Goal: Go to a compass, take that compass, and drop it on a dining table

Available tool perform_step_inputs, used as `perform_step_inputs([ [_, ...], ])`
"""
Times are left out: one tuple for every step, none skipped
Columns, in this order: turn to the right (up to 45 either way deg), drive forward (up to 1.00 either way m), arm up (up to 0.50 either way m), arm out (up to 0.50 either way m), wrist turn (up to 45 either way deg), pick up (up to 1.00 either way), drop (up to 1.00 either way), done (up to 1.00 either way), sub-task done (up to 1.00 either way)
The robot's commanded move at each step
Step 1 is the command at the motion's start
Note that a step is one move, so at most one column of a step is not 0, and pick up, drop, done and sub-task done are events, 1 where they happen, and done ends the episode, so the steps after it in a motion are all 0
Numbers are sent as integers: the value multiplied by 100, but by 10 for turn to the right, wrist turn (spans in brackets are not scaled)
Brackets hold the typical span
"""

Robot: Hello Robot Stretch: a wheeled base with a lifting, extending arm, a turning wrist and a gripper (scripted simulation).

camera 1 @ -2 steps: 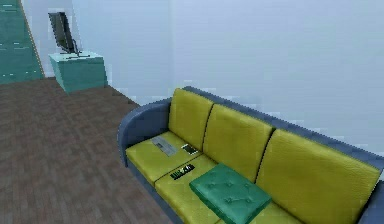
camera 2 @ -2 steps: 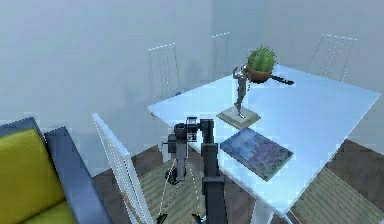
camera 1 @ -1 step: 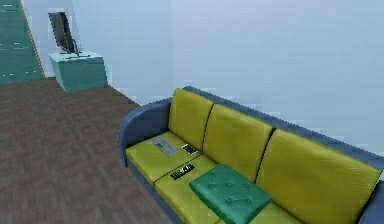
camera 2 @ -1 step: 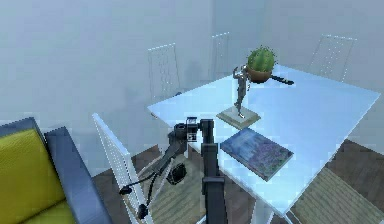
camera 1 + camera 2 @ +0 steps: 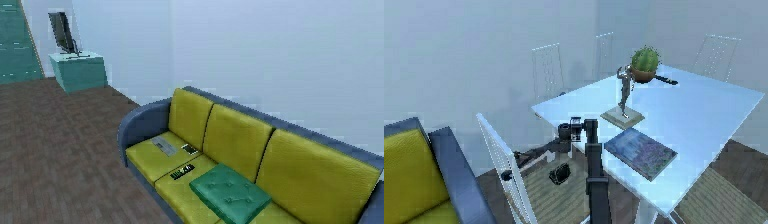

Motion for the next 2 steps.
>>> perform_step_inputs([
  [0, 0, 0, 0, 450, 0, 0, 0, 0],
  [0, 0, 0, 0, 240, 0, 0, 0, 0],
])
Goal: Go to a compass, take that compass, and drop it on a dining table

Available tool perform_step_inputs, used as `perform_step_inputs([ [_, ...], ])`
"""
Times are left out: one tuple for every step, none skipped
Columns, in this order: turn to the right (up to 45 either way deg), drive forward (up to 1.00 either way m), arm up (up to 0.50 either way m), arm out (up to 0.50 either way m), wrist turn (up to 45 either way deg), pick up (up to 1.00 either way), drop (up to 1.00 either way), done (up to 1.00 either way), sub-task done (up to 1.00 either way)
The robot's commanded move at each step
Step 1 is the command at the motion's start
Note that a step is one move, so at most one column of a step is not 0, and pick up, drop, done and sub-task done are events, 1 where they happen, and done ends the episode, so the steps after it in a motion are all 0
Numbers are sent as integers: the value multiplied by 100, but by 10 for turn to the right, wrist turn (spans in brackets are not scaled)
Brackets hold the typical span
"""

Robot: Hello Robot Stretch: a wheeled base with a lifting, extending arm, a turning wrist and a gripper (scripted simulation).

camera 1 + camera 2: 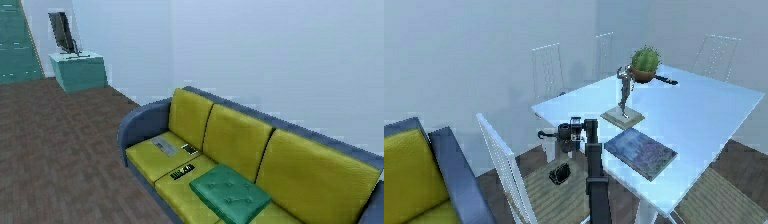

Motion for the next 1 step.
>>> perform_step_inputs([
  [0, 0, -30, 0, 0, 0, 0, 0, 0],
])
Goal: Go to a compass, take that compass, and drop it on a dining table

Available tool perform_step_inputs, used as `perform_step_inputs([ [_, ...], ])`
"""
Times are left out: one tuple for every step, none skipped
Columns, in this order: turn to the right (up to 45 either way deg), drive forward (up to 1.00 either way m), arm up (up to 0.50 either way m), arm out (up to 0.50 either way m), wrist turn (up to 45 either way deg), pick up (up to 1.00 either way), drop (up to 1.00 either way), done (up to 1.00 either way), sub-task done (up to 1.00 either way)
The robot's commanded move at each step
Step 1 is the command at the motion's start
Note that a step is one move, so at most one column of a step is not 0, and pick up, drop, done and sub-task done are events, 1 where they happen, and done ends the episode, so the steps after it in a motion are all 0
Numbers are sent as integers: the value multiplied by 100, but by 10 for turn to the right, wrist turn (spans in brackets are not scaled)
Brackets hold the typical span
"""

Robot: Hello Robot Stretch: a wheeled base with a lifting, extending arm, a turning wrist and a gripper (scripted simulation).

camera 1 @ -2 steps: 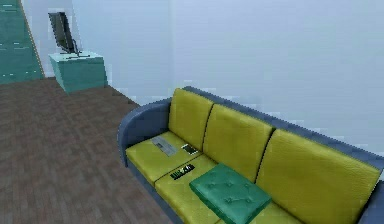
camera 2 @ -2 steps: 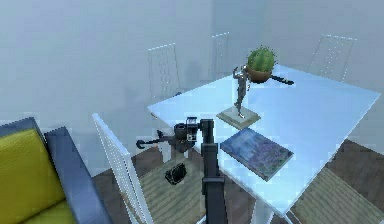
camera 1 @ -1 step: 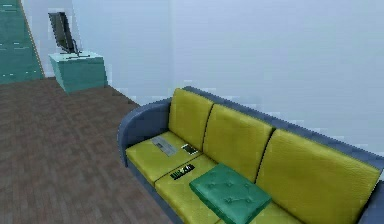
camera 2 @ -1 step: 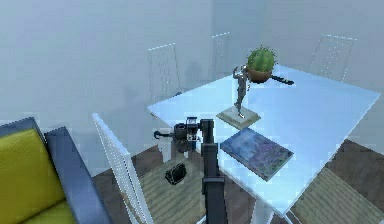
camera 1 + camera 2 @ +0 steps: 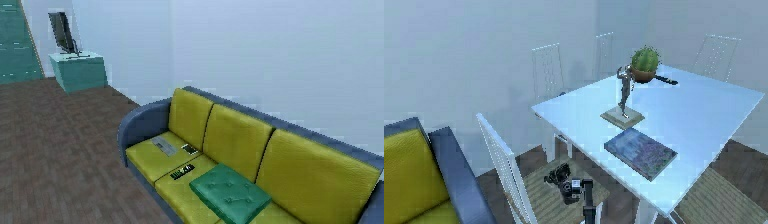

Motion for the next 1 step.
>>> perform_step_inputs([
  [0, 0, 0, 0, 0, 100, 0, 0, 0],
])
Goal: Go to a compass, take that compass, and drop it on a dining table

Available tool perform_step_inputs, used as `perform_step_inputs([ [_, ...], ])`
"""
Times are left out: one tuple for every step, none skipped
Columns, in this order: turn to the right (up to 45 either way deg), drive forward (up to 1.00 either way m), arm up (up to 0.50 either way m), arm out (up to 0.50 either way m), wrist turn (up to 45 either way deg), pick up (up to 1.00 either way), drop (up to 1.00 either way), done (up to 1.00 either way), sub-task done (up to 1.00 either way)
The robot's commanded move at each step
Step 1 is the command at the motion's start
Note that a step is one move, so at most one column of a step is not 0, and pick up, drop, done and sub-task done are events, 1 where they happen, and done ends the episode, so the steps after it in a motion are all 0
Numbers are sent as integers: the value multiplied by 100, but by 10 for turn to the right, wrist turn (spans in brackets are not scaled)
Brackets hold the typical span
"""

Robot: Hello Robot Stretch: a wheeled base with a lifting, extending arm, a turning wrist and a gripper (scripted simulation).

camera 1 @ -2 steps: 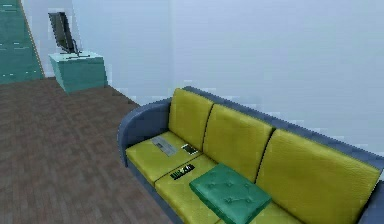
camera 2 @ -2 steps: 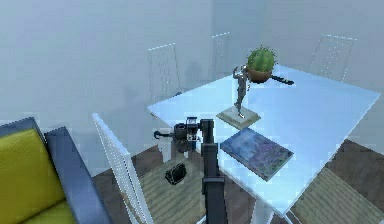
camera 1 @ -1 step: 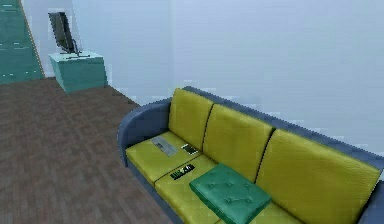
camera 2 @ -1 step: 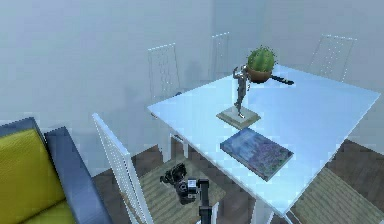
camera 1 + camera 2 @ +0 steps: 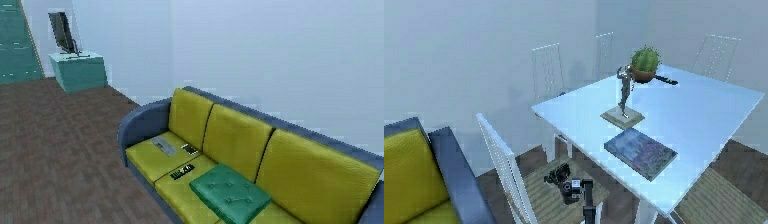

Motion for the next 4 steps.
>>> perform_step_inputs([
  [0, 0, 10, 0, 0, 0, 0, 0, 0],
  [0, 0, 44, 0, 0, 0, 0, 0, 0],
  [0, 0, 0, 0, -450, 0, 0, 0, 0],
  [0, 0, 0, 0, -450, 0, 0, 0, 0],
])
